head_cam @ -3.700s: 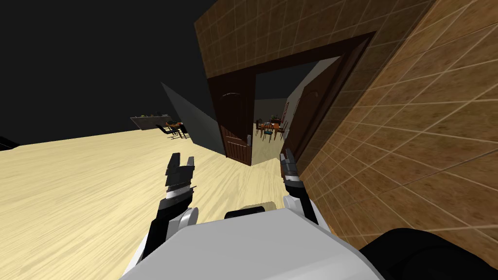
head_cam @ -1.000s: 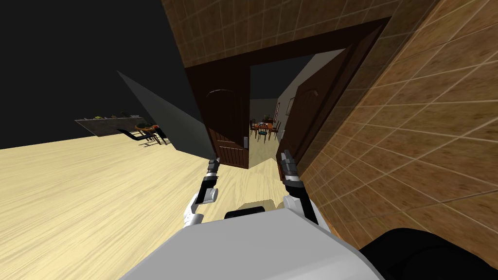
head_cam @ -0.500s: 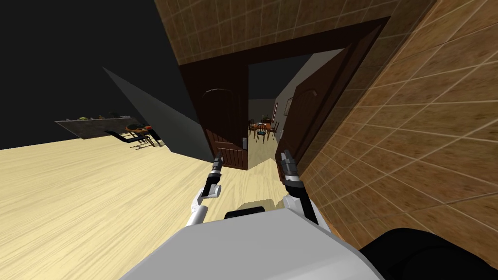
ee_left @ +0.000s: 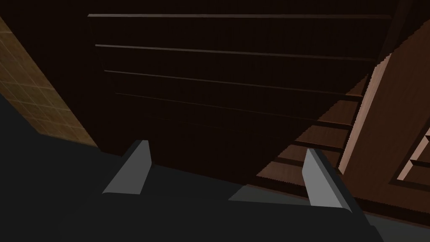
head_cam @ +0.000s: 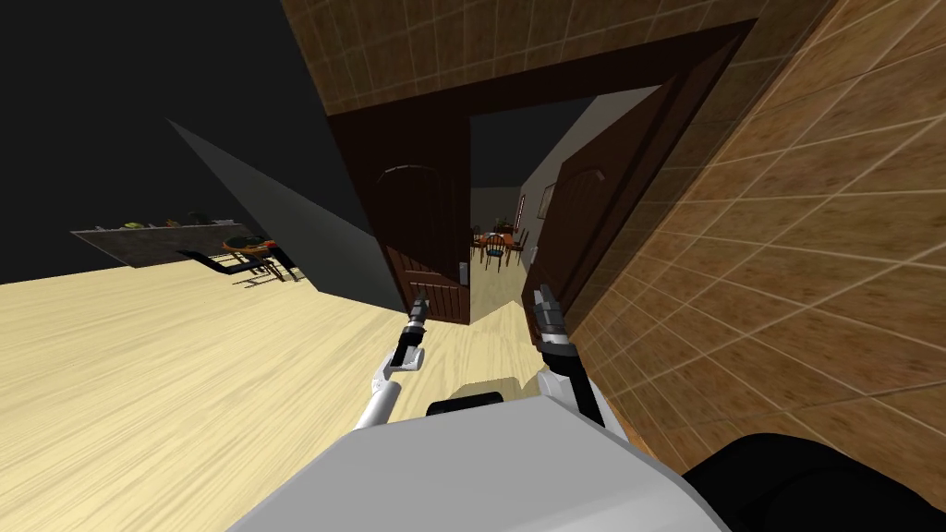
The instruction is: Push the door open
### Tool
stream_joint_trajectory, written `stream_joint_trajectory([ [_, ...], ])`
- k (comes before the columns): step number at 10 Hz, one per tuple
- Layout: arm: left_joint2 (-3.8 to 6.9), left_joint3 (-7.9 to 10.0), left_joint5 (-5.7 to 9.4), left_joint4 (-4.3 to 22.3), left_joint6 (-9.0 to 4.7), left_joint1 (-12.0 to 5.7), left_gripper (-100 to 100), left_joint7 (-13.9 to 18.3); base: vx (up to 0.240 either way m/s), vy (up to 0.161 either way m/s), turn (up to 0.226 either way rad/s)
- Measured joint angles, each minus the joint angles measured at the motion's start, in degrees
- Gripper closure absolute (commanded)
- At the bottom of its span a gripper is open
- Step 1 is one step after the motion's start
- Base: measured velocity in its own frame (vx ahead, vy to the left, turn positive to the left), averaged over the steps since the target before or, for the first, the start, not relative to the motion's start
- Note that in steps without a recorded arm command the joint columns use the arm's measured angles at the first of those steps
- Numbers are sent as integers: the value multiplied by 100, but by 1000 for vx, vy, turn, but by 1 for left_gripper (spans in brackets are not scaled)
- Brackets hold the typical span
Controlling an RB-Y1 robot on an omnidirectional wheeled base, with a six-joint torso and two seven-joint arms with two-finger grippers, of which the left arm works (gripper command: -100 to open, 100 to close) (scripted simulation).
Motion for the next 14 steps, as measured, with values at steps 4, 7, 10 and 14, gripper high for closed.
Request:
stream_joint_trajectory([
  [4, -24, -44, -7, 555, -1, -352, -100, 49, 64, 14, -47],
  [7, -52, -72, -10, 1035, 3, -658, -100, 92, 64, 21, -43],
  [10, -79, -123, -16, 1553, 6, -978, -100, 152, 72, 24, -55],
  [14, -138, -151, -16, 2292, -30, -1424, -100, 205, 72, 24, -54],
])
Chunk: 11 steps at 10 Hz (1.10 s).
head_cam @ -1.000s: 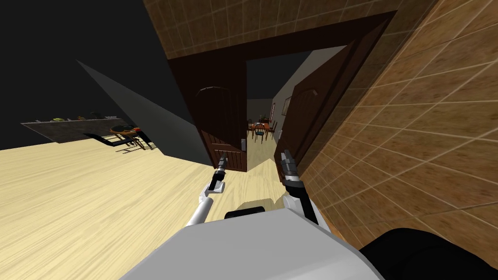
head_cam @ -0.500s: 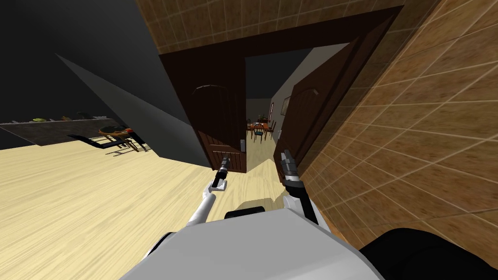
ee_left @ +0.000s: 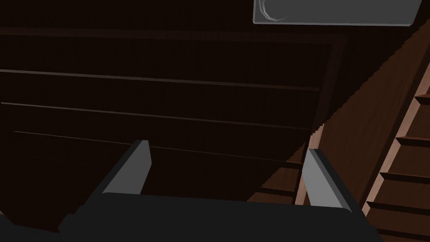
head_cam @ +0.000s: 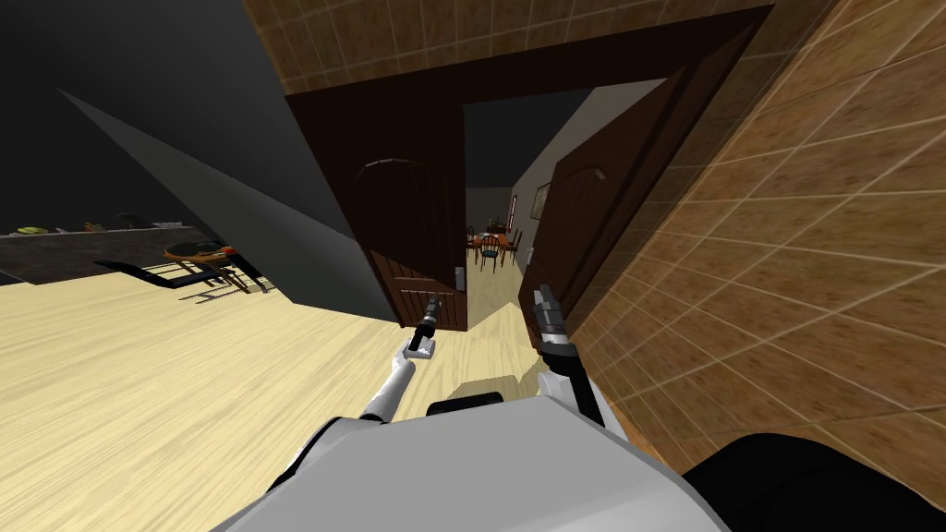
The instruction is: Push the door open
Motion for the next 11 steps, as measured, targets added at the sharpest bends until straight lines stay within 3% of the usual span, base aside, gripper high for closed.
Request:
stream_joint_trajectory([
  [4, -71, -65, -10, 550, 76, -372, -100, 72, 76, 21, -45],
  [6, -98, -92, -17, 662, 126, -453, -100, 93, 38, 18, -21],
  [11, -194, -117, -12, 1453, 17, -919, -100, 153, 49, 23, -33],
])
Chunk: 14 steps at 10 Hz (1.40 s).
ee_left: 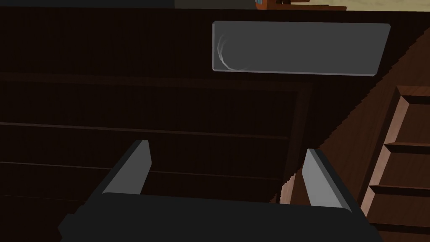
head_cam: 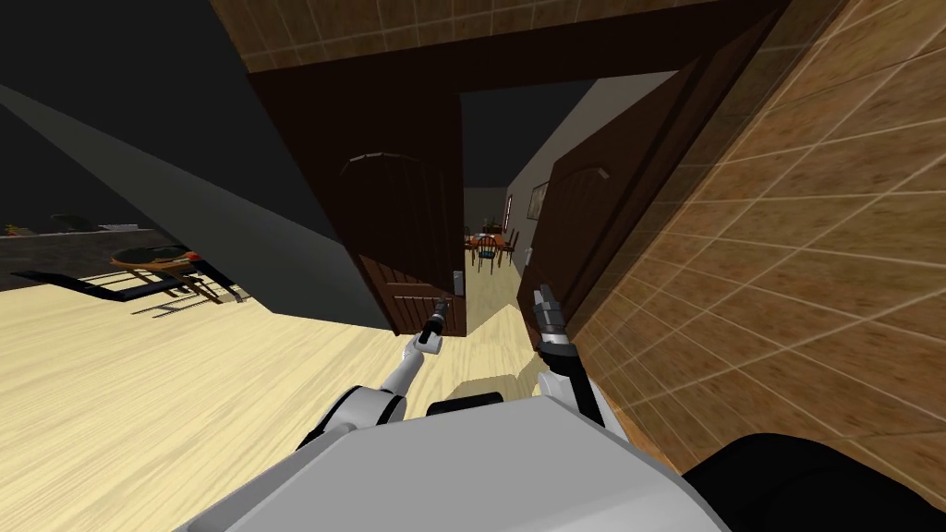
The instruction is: Push the door open
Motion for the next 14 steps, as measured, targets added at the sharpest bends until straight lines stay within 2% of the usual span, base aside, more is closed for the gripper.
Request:
stream_joint_trajectory([
  [1, -3, -1, 0, 26, -11, -14, -100, 4, 140, -18, -28],
  [2, 45, 17, 8, 114, -51, -52, -100, 0, 209, -54, -28],
  [4, 132, 19, 4, -64, 33, 35, -100, -12, 175, -59, -15],
  [6, 196, 47, 18, 49, -8, -32, -100, -6, 178, -52, -26],
  [7, 211, 54, 19, 7, 6, -10, -100, -10, 222, -99, -29],
  [10, 199, 94, 33, 65, -17, -39, -100, -27, 190, -36, -21],
  [13, 123, 132, 48, 138, -42, -84, -100, -36, 157, -25, -13],
  [14, 119, 133, 49, 144, -48, -89, 100, -36, -6, 3, 5],
])
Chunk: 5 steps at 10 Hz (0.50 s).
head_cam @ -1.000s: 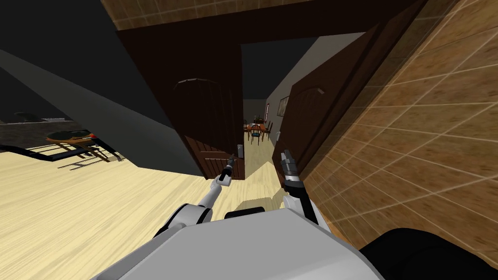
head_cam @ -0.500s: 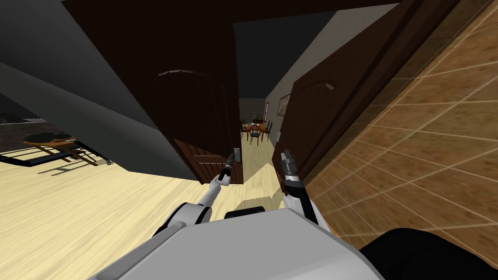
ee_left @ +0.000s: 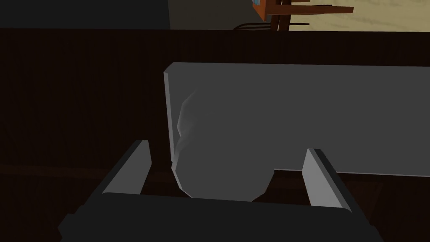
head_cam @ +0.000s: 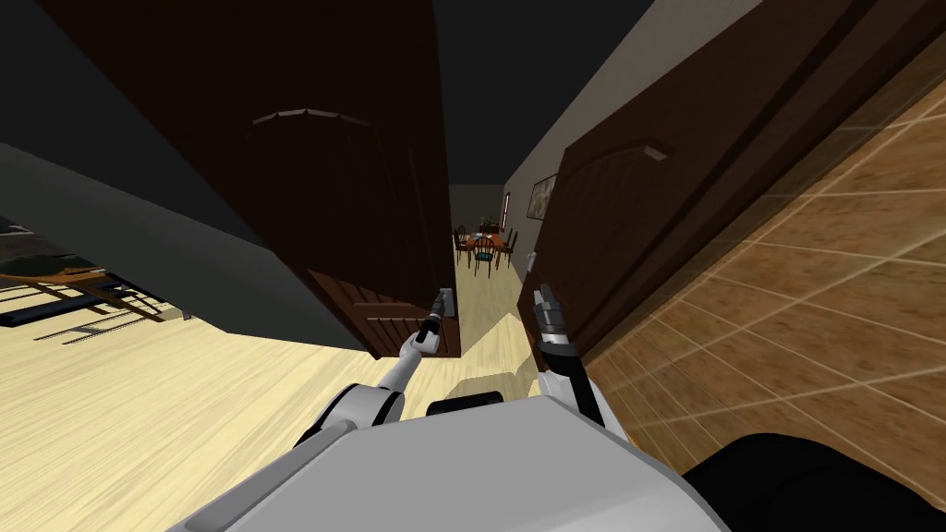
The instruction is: Push the door open
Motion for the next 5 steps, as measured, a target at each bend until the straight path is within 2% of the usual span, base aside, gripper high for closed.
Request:
stream_joint_trajectory([
  [5, 6, -3, -2, 3, 12, 15, 100, -3, -15, 3, -1],
])
